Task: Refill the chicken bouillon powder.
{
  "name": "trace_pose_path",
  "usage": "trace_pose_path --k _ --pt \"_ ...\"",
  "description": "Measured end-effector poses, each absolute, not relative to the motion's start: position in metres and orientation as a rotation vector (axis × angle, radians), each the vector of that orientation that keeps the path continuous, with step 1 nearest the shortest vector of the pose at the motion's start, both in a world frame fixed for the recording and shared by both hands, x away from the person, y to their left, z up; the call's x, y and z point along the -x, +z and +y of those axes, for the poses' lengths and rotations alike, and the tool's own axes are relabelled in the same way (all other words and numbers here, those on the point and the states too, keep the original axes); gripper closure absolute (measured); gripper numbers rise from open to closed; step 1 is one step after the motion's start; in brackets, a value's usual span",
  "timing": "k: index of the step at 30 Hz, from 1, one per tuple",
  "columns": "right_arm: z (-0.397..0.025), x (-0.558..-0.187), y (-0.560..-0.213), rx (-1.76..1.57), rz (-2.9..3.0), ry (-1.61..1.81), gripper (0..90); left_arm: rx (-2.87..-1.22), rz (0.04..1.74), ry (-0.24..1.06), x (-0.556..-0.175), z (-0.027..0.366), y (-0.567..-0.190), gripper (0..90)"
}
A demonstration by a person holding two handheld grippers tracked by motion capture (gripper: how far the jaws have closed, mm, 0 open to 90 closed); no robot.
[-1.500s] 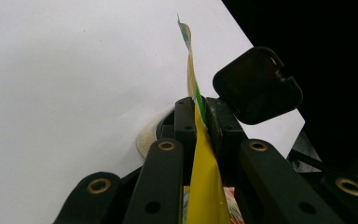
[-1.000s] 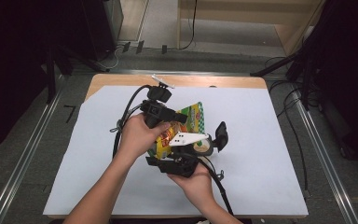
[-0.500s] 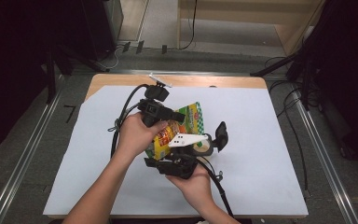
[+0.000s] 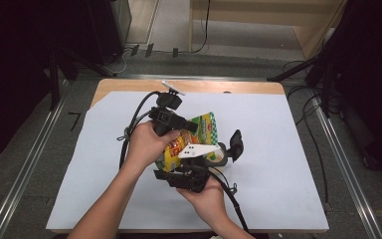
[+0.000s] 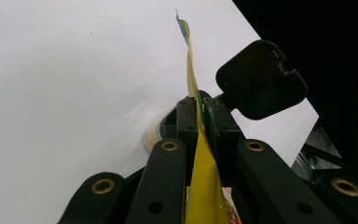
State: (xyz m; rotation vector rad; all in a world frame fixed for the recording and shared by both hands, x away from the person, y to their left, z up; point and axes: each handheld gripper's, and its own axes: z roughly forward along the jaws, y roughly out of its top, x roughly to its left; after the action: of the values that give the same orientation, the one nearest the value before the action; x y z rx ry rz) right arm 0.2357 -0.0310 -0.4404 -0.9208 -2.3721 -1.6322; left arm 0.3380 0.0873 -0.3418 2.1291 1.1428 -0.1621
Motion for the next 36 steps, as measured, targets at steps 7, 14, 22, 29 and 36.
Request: trace_pose_path --k 7,14,22,29,36 --pt "-0.0269 -0.2319 -0.4381 0.894 -2.476 -1.628 65.6 -2.117 1.155 -0.177 -0.3399 0.0879 -0.3427 86.1" --pt "-0.0272 -0.233 -0.4357 0.884 -2.479 -1.616 67.7 -2.086 1.184 -0.237 -0.3436 0.092 -0.3449 85.0" --pt "-0.0279 -0.2336 -0.433 0.881 -2.458 -1.631 67.9 -2.074 1.184 -0.233 -0.343 0.0925 -0.3414 85.1" --pt "-0.0285 -0.236 -0.4353 0.881 -2.454 -1.609 67.8 -2.082 1.194 -0.244 -0.3464 0.0929 -0.3459 84.9" --pt "-0.0292 -0.2372 -0.4381 0.884 -2.45 -1.607 67.9 -2.088 1.189 -0.234 -0.346 0.0913 -0.3477 84.9"
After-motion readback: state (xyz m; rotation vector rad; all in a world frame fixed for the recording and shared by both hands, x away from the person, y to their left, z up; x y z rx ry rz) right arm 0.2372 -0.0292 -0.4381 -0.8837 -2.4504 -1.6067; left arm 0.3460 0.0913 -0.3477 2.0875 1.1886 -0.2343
